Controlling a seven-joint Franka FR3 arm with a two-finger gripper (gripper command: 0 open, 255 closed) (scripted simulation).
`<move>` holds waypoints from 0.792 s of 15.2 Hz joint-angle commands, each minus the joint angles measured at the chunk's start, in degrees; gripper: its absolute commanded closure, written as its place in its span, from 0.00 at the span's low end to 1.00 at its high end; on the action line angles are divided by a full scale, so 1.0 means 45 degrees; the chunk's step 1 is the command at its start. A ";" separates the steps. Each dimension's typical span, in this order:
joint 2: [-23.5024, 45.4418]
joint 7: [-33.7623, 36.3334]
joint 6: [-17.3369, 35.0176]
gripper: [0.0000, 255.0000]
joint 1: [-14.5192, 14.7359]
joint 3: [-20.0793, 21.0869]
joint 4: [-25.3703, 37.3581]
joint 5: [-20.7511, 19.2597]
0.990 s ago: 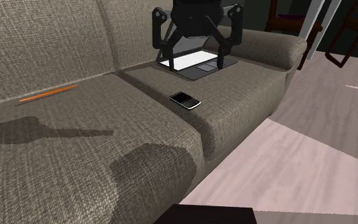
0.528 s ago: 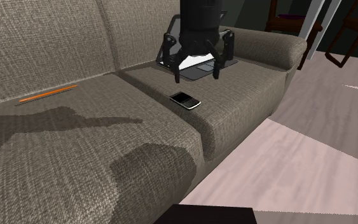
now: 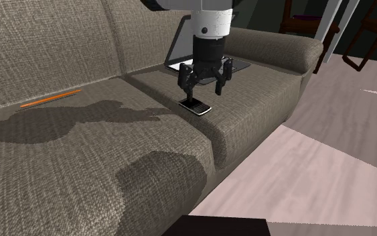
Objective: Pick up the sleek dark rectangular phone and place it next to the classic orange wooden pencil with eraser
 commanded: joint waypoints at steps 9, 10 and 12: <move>0.1533 -0.1021 0.1817 0.00 0.0282 -0.0260 -0.0417 0.0366; 0.1532 -0.1021 0.1817 0.00 0.0281 -0.0259 -0.0418 0.0366; 0.1533 -0.1021 0.1817 0.00 0.0281 -0.0259 -0.0417 0.0366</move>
